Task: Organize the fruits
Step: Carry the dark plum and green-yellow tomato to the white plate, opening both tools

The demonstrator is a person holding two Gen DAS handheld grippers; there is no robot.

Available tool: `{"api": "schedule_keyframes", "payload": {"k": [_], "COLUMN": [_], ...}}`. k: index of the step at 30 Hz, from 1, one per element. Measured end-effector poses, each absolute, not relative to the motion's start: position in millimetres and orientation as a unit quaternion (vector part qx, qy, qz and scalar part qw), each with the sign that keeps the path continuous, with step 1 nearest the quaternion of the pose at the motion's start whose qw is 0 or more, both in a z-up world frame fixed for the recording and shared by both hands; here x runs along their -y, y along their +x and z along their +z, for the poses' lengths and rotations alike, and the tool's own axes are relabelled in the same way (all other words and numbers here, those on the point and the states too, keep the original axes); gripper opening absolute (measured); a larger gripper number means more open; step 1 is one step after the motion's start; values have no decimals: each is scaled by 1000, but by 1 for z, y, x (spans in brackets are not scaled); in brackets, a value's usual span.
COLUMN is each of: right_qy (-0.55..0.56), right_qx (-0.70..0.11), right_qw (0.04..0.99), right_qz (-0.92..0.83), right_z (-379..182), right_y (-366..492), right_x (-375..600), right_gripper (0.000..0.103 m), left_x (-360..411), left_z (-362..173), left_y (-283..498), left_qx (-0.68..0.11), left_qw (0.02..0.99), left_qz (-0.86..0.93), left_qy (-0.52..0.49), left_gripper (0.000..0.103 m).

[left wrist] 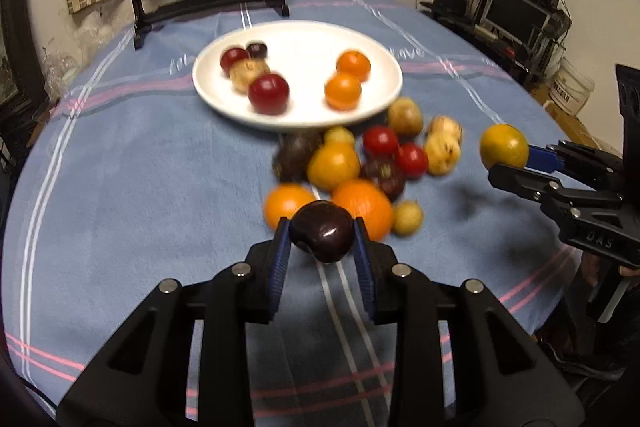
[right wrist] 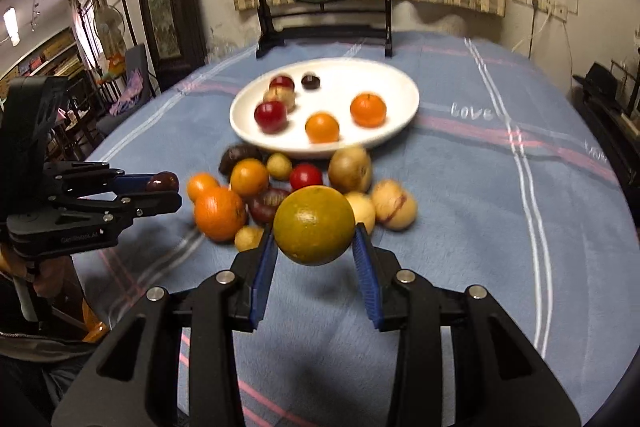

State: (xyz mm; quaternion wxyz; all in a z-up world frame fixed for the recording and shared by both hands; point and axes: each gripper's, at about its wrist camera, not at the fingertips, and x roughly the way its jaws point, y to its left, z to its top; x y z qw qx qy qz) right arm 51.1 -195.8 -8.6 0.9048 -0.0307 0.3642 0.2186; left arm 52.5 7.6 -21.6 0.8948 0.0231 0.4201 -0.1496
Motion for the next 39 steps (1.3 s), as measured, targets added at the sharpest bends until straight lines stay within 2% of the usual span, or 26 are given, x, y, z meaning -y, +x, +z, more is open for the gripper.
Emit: {"api": "schedule_keyframes", "payload": {"k": [11, 17, 28, 30, 31, 32, 34, 39], "right_qy": [-55, -69, -60, -50, -47, -42, -38, -23], "right_qx": [-344, -369, -403, -396, -391, -384, -374, -366], "right_qw": [913, 900, 891, 896, 899, 903, 908, 912], "right_qz": [210, 220, 201, 195, 192, 189, 187, 185], "right_z": [17, 3, -22, -20, -18, -14, -8, 0], "right_y": [137, 191, 238, 239, 238, 235, 228, 202], "right_x": [166, 134, 117, 120, 122, 124, 129, 150], "right_gripper": [39, 39, 40, 47, 52, 58, 59, 63], "left_x": [-6, 0, 5, 3, 2, 2, 2, -5], "left_z": [5, -5, -25, -24, -21, -18, -12, -4], "left_y": [166, 222, 268, 270, 268, 266, 258, 232], "left_qx": [-413, -434, -454, -448, -439, -429, -420, -422], "left_qw": [904, 895, 886, 890, 895, 901, 905, 903], "left_qz": [-110, -103, -90, -78, -68, -61, -65, -73], "left_qy": [7, -6, -30, -37, -36, -32, -17, -21], "left_gripper": [32, 32, 33, 59, 64, 67, 68, 83]}}
